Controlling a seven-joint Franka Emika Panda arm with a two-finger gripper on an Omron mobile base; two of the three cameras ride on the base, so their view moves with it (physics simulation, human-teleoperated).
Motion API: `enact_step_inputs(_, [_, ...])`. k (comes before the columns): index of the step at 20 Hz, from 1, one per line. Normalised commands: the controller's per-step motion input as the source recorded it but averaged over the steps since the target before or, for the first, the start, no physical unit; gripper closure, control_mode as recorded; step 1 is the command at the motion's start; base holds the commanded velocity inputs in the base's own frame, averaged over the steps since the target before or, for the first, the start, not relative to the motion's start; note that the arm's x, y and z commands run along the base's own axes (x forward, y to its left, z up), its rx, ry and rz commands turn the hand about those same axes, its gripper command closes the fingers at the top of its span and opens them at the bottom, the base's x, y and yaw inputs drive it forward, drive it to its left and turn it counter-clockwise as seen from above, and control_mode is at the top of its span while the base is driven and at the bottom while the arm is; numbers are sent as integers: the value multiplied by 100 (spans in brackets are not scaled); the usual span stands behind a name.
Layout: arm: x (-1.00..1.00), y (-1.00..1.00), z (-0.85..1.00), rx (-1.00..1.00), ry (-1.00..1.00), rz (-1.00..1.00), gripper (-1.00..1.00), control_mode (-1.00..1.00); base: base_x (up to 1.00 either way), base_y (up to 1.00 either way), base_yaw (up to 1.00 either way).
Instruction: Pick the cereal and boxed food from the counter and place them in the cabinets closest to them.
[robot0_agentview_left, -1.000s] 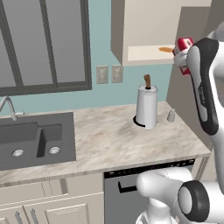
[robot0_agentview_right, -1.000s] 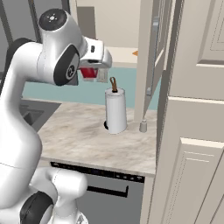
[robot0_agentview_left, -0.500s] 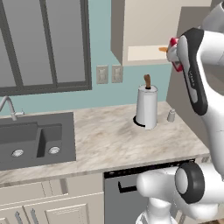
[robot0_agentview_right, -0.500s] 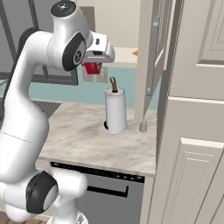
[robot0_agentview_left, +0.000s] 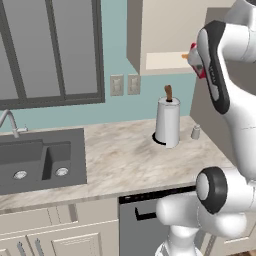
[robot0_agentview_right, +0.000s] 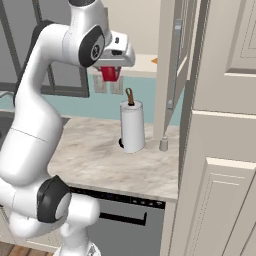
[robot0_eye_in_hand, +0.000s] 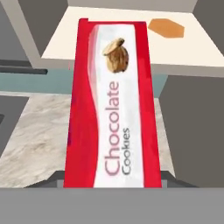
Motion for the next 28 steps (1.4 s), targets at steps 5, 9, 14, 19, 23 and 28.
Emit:
enact_step_inputs(5, [29, -6, 0, 0, 3, 0, 100, -100, 0, 0, 0])
enact_step_inputs(9, [30, -5, -6, 0, 2, 0, 100, -100, 0, 0, 0])
enact_step_inputs(14, [28, -3, -15, 0, 3, 0, 100, -100, 0, 0, 0])
enact_step_inputs(19, [36, -4, -4, 0, 2, 0, 100, -100, 0, 0, 0])
enact_step_inputs(23, [43, -3, 0, 0, 0, 0, 100, -100, 0, 0, 0])
enact_step_inputs(28, [41, -3, 0, 0, 1, 0, 100, -100, 0, 0, 0])
